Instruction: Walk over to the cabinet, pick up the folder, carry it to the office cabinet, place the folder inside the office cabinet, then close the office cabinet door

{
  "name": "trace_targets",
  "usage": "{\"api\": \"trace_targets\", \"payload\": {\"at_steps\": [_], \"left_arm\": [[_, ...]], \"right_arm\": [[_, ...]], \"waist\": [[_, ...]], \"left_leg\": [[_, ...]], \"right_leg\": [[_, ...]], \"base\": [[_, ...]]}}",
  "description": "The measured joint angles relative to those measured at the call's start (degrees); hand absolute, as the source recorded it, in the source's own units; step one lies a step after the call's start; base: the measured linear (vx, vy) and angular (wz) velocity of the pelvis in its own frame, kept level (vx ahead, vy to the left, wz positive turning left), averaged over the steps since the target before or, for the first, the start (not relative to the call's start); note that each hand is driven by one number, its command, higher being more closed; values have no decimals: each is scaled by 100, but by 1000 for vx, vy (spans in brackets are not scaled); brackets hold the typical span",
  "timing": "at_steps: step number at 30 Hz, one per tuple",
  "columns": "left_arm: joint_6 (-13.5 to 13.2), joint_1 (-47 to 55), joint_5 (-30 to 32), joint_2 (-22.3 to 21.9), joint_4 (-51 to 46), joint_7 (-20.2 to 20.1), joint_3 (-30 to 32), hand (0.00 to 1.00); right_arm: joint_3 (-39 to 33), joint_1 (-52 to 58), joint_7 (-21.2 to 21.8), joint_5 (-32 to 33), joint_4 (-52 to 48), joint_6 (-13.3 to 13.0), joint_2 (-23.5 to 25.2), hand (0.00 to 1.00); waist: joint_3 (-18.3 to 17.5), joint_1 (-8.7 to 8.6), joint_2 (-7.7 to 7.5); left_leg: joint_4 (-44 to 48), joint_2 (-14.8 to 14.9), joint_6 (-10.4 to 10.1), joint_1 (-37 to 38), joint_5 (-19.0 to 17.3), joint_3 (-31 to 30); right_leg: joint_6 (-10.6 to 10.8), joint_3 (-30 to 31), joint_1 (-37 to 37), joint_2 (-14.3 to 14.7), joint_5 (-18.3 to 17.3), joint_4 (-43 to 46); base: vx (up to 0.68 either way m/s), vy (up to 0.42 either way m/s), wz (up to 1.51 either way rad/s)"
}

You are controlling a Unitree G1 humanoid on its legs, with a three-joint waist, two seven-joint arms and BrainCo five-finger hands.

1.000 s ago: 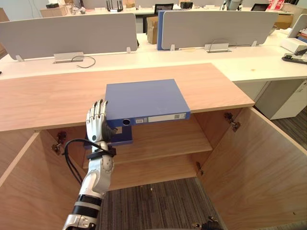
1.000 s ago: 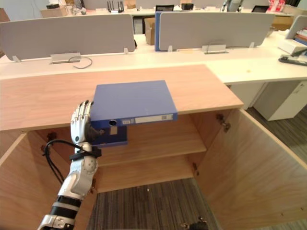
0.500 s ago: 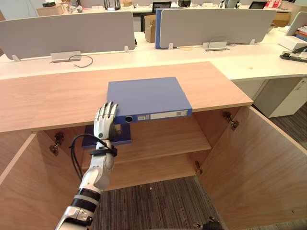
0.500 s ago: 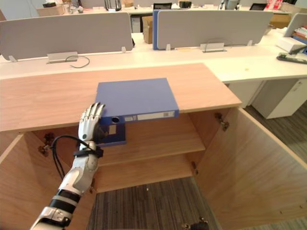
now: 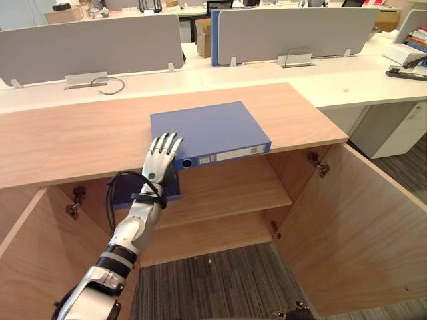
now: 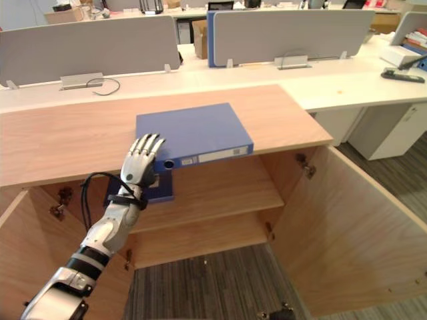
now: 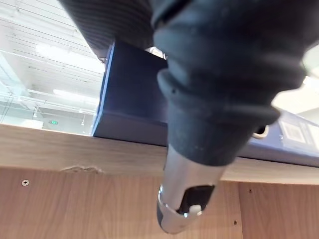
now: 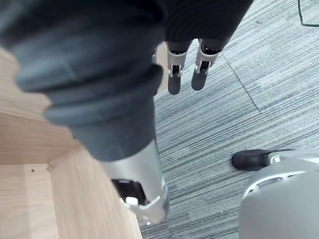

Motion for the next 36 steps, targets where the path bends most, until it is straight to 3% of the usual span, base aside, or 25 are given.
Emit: {"api": "trace_targets", "payload": {"at_steps": [10,24,29,30,33,36], "left_arm": [[-95,-533,380,222,745,81,-231,100],[-141,-1004,541,128,1628,88,-182,100],[314,-260,267,-459,409,158,378,100],[320,151,128,-651,-343,208,498,100],[145,836,-271,-1058,-1332,299,473,100],[-45,1038,-553,-1224,-1554,346,402,100]], "right_arm": [[-171,-50,2,1,111,-5,-102,0],[-189,-52,2,2,206,-86,-181,0],[-148,-41,-12,2,207,-97,-173,0],[-157,1,-39,1,205,-88,-167,0],[-167,68,-133,1,204,-13,-136,0],[-146,66,-156,1,193,0,-108,0]], "waist": [[27,-3,44],[66,-31,17],[113,-25,57],[124,-10,59],[134,42,46],[137,104,42]], "left_leg": [[-3,0,1,28,2,-10],[-5,9,16,74,25,-18],[-3,-3,18,-38,27,-35],[1,-9,22,-120,30,-51],[25,-17,22,-101,31,-112],[24,-7,23,-31,30,-115]], "right_leg": [[0,-1,17,0,0,24],[11,35,11,-4,0,85],[20,29,-95,-15,-1,90],[29,17,-164,-13,7,106],[22,17,-111,-11,6,99],[4,20,-28,-1,-1,91]], "base": [[0,0,0],[0,0,0],[9,-1,1],[67,-11,4],[84,-18,8],[24,-7,3]]}}
